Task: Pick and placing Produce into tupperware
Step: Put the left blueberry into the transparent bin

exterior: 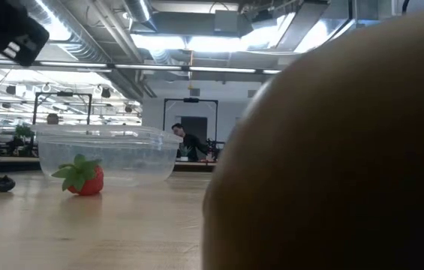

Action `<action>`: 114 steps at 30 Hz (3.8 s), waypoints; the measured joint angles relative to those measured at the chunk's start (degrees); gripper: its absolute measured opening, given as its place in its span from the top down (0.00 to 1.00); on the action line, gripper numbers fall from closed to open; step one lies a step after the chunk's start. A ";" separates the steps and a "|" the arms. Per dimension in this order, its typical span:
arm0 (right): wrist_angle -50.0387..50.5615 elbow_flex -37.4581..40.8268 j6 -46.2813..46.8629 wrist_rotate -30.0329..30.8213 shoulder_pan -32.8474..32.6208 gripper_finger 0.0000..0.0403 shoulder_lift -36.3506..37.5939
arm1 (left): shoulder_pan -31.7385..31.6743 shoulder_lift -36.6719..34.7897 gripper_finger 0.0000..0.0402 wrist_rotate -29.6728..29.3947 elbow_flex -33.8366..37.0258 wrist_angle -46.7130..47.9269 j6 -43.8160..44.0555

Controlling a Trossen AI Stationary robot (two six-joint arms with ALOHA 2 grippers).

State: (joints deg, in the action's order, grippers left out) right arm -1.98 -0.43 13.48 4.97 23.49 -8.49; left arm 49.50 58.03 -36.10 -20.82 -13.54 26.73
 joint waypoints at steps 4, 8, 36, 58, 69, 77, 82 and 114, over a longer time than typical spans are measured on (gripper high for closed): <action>0.00 0.00 -0.04 0.00 0.02 0.43 -0.01 | -0.28 1.67 0.72 0.78 0.02 0.04 0.02; 0.00 0.00 0.95 0.00 0.00 0.43 0.00 | -1.06 1.98 0.70 0.81 0.02 0.07 1.23; -0.02 0.00 0.90 0.00 0.01 0.43 -0.01 | -1.16 1.98 0.36 2.69 -1.53 -0.07 -2.06; -0.02 0.00 0.83 0.01 0.02 0.43 0.00 | -6.01 1.96 0.35 8.32 -20.35 40.06 17.22; -0.03 0.00 1.36 0.00 0.02 0.43 0.00 | -6.72 1.96 0.35 17.73 -24.26 58.31 56.43; -0.02 0.00 2.80 0.00 0.01 0.43 0.00 | -10.29 4.78 0.35 22.68 -24.26 58.91 67.75; -0.02 0.00 1.30 0.01 0.02 0.43 -0.02 | -14.12 12.61 0.35 32.20 -24.40 58.83 70.64; 0.07 0.00 -0.48 -0.04 0.00 0.43 -0.02 | -20.68 39.91 0.35 30.41 -37.31 62.89 66.11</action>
State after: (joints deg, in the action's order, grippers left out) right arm -1.91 -0.43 12.99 4.93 23.49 -8.51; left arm 28.82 97.94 -5.69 -58.13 49.35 92.84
